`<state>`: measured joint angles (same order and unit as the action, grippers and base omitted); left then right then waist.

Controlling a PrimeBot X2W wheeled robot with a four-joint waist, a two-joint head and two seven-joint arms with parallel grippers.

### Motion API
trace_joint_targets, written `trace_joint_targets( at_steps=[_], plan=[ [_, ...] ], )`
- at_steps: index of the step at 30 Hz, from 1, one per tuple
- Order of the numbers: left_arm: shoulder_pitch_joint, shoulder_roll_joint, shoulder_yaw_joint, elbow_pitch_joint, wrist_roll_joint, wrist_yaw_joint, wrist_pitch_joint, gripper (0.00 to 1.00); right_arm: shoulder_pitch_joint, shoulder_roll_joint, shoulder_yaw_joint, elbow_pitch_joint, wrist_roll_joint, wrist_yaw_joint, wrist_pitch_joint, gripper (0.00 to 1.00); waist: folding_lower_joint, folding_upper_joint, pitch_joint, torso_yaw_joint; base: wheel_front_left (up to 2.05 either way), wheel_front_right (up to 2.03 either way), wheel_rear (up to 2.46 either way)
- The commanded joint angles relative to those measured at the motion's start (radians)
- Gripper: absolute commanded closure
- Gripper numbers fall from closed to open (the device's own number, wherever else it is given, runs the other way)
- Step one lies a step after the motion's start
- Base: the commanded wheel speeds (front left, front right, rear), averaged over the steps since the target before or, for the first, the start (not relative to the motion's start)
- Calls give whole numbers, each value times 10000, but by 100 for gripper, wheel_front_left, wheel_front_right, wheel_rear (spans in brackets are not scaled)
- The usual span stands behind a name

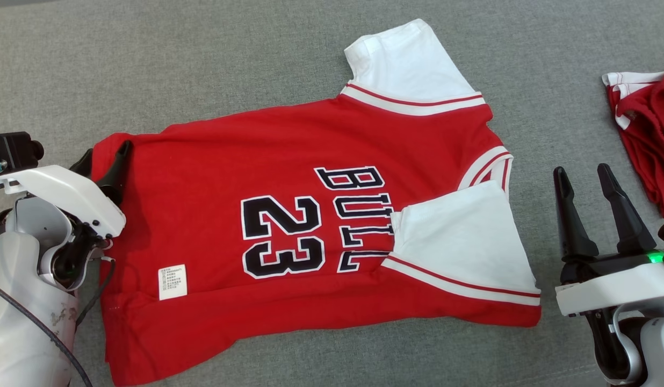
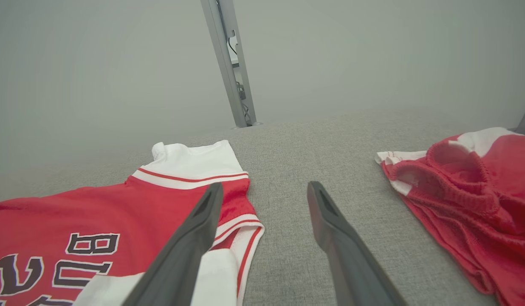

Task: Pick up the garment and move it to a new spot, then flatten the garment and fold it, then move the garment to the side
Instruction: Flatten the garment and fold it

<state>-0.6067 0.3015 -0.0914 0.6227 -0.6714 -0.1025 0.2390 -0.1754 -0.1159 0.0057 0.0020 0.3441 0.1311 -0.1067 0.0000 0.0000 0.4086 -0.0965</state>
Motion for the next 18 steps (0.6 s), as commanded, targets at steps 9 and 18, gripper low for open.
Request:
trace_joint_targets(
  at_steps=[9,18],
  plan=[
    [-408,96,-271,273,-461,-243,-86,100,-611,-500,-190,241,264,-8,-10,0,0,0,-33,-17,0,0,0],
    [-854,127,-790,-455,-403,-283,-437,100,-3190,-2006,-694,1476,1028,-6,340,0,0,0,390,475,0,0,0]
  ],
)
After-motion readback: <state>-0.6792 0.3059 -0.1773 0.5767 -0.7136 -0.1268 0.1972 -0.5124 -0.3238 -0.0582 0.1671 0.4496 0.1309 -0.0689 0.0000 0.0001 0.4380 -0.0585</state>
